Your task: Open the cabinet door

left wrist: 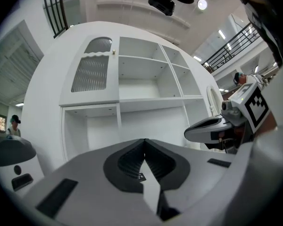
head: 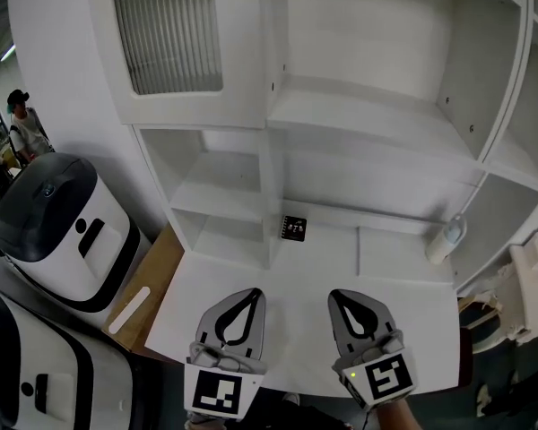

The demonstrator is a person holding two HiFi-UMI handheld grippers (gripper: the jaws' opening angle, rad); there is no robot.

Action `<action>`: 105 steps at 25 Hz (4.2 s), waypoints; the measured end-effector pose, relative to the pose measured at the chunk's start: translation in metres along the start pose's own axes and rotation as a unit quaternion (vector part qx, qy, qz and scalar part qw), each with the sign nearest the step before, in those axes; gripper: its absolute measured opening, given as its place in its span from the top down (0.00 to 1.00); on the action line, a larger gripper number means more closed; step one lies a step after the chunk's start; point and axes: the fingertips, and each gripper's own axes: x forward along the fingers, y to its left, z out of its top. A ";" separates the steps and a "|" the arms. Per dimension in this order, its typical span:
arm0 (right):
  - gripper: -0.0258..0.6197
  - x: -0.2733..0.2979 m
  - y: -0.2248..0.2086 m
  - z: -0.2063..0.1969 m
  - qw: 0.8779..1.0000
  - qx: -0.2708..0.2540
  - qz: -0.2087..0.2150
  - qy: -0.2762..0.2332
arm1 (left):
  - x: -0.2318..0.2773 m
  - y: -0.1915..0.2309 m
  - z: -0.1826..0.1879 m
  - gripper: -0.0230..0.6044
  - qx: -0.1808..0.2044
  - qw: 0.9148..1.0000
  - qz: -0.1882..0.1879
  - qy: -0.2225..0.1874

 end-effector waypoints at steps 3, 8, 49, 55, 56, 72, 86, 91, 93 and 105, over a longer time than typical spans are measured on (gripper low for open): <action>0.96 0.001 -0.004 0.002 1.000 -0.004 0.012 -0.002 | 0.001 0.000 0.003 0.96 0.008 1.000 0.012 0.007; 0.96 0.006 -0.006 0.010 1.000 -0.003 0.022 -0.011 | 0.005 0.009 0.013 0.96 0.011 0.999 0.028 0.013; 0.96 0.078 -0.039 0.160 0.995 -0.066 0.007 -0.074 | 0.083 0.088 0.187 0.96 0.124 0.984 -0.019 -0.129; 0.96 0.077 -0.048 0.178 0.994 -0.069 0.002 -0.087 | 0.090 0.098 0.227 0.96 0.129 0.979 -0.020 -0.158; 0.96 0.076 -0.049 0.182 0.993 -0.073 0.001 -0.088 | 0.091 0.101 0.233 0.96 0.135 0.977 -0.017 -0.163; 0.96 0.075 -0.058 0.211 0.990 -0.103 -0.003 -0.096 | 0.116 0.132 0.317 0.96 0.150 0.966 0.003 -0.213; 0.96 0.078 -0.060 0.210 0.990 -0.108 -0.005 -0.086 | 0.141 0.158 0.397 0.86 0.150 0.956 0.022 -0.251; 0.96 0.081 -0.060 0.209 0.991 -0.108 -0.004 -0.083 | 0.149 0.162 0.419 0.82 0.182 0.950 0.033 -0.252; 0.96 0.081 -0.060 0.208 0.991 -0.108 -0.002 -0.082 | 0.150 0.164 0.424 0.83 0.194 0.949 0.037 -0.246; 0.96 0.083 -0.056 0.204 0.991 -0.107 0.006 -0.079 | 0.145 0.170 0.449 0.73 0.194 0.947 0.041 -0.254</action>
